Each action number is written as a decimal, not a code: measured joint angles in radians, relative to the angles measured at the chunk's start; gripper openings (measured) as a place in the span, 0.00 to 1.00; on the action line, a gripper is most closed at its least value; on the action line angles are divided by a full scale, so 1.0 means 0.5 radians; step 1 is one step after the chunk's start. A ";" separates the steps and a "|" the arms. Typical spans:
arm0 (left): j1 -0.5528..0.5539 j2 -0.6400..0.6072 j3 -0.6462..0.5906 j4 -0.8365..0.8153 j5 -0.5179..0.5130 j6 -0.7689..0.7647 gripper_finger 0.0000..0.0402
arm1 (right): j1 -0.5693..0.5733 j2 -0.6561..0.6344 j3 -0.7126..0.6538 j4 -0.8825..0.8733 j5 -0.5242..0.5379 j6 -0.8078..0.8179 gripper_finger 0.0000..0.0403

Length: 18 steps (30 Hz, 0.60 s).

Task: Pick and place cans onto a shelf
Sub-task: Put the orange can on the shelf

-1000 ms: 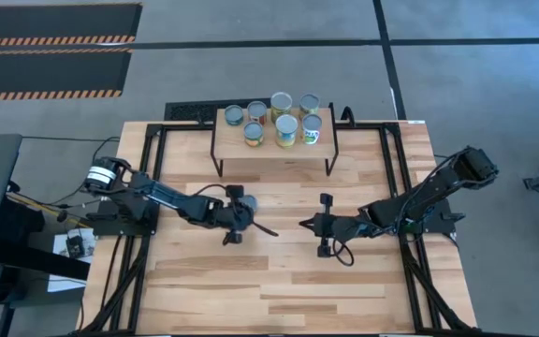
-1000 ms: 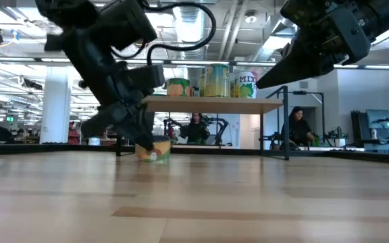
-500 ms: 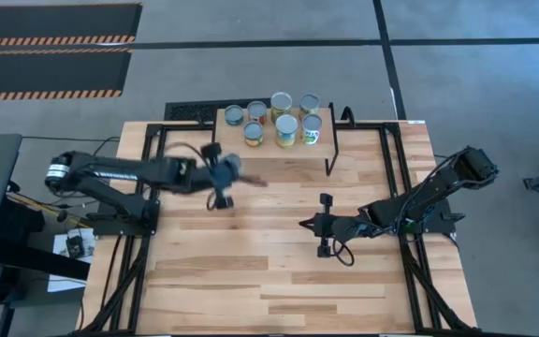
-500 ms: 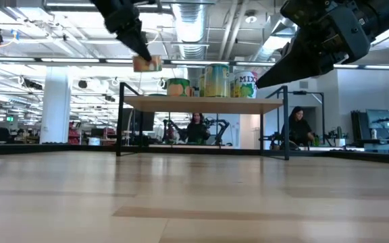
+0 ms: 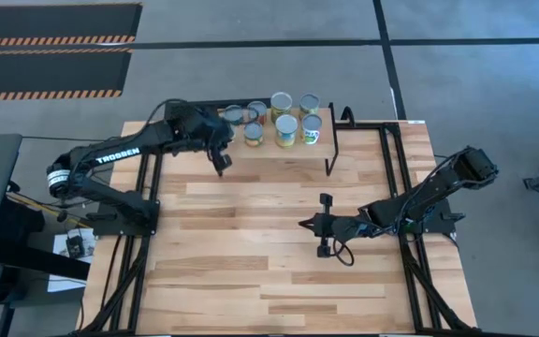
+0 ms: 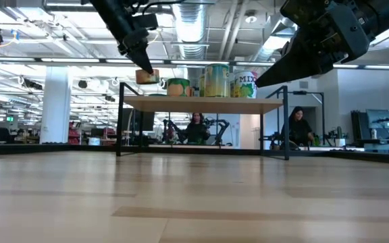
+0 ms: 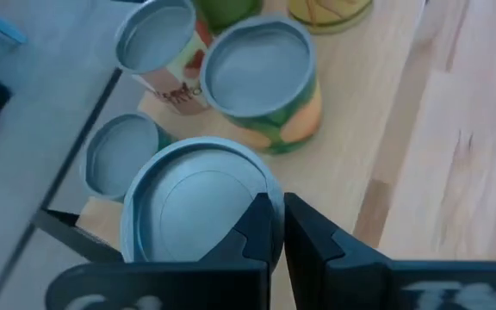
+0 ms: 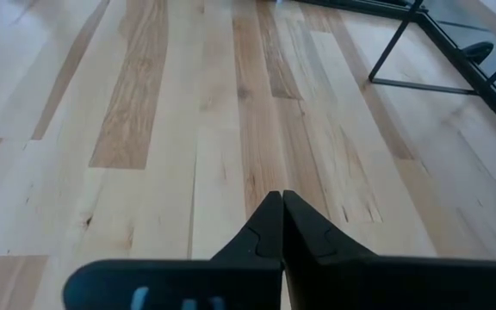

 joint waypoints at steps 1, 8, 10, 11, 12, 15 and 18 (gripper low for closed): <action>0.035 0.000 0.000 0.008 0.046 0.001 0.00 | -0.001 0.000 0.000 0.000 0.000 -0.001 0.04; 0.132 0.089 0.005 0.079 0.213 -0.002 0.00 | -0.004 0.000 0.000 -0.002 0.000 -0.008 0.03; 0.132 0.132 0.003 0.054 0.216 -0.008 0.00 | -0.004 0.000 0.000 -0.002 -0.001 -0.005 0.04; 0.134 0.154 0.006 0.054 0.217 -0.009 0.00 | -0.004 0.000 0.001 -0.001 -0.001 -0.001 0.04; 0.137 0.180 0.020 0.045 0.216 -0.012 0.00 | -0.004 0.000 0.001 -0.005 -0.001 -0.001 0.04; 0.138 0.242 0.073 0.036 0.214 -0.023 0.00 | -0.004 0.000 0.001 -0.004 -0.001 0.000 0.03; 0.139 0.290 0.124 0.028 0.207 -0.024 0.01 | -0.004 0.000 0.001 -0.006 -0.001 0.000 0.03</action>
